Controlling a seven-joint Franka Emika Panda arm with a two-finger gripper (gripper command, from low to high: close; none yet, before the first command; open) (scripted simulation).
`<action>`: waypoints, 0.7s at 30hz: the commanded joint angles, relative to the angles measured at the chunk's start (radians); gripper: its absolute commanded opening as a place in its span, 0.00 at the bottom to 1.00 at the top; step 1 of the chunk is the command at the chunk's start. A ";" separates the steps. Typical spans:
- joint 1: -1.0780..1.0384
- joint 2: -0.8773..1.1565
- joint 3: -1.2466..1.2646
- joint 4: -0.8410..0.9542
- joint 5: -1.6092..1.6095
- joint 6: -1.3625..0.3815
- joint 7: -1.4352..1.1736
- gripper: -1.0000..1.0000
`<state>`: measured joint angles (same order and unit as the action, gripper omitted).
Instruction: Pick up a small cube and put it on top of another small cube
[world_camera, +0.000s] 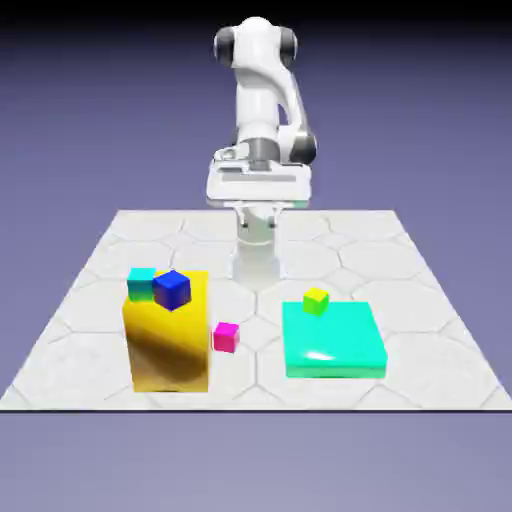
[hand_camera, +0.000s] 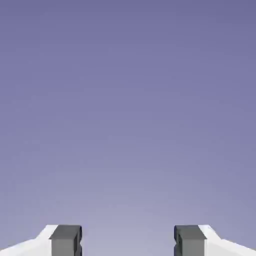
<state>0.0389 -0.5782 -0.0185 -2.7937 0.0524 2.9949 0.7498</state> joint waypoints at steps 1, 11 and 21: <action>0.021 -0.009 -0.028 0.026 -0.003 -0.020 -0.022 0.50; 0.163 0.032 -0.385 0.228 0.005 -0.099 -0.289 0.50; 0.239 0.244 -0.735 0.262 0.440 -0.165 -0.378 0.50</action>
<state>0.2776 -0.3338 -0.7535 -2.5319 0.4925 2.8301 0.3713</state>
